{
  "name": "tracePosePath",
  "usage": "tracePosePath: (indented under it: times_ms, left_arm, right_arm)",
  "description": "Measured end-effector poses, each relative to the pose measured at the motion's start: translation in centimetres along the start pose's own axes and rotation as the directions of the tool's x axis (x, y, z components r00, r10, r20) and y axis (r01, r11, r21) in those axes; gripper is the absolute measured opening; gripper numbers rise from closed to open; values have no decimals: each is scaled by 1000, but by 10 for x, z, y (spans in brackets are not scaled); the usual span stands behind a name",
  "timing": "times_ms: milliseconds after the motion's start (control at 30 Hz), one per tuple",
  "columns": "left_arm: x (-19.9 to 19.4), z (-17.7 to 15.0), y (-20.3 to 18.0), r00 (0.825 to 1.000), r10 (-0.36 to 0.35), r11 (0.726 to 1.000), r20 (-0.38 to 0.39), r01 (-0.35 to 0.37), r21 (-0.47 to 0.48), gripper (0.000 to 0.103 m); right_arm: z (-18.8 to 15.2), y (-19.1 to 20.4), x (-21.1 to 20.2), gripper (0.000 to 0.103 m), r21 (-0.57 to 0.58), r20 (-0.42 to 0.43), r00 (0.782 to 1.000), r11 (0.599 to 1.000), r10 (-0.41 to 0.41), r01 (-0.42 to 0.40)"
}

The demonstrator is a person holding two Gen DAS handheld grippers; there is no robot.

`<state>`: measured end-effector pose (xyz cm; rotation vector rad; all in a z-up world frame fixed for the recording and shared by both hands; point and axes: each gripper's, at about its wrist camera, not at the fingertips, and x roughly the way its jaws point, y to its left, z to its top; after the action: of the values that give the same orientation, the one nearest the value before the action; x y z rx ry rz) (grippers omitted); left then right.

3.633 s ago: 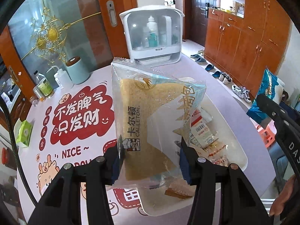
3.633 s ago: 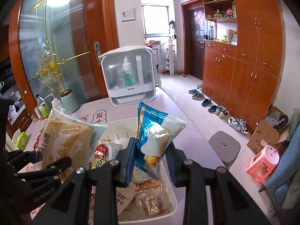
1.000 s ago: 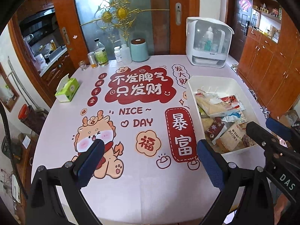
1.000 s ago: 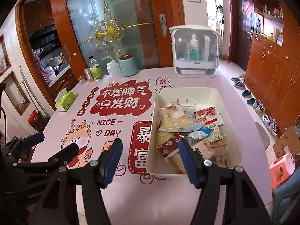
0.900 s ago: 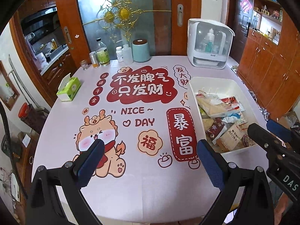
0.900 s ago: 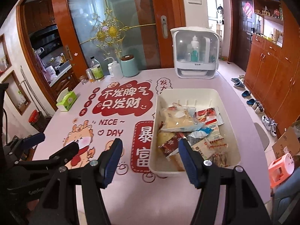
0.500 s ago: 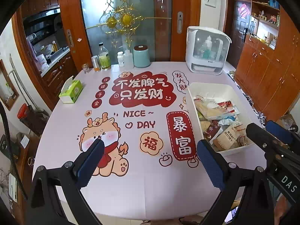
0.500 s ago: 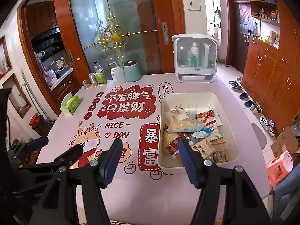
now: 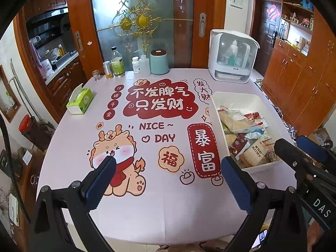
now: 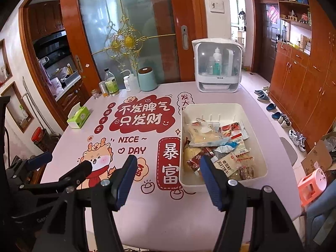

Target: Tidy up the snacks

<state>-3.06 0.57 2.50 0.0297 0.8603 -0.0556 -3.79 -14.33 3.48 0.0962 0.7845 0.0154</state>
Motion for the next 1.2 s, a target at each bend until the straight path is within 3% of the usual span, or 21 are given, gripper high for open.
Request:
tracePosePath:
  times_ms: [1200]
  left_arm:
    - [20,3,-8,998,33,999,-57,-34,-2,99]
  right_arm:
    - [4,-9,26,63,5,-44,999,1000,28,-28]
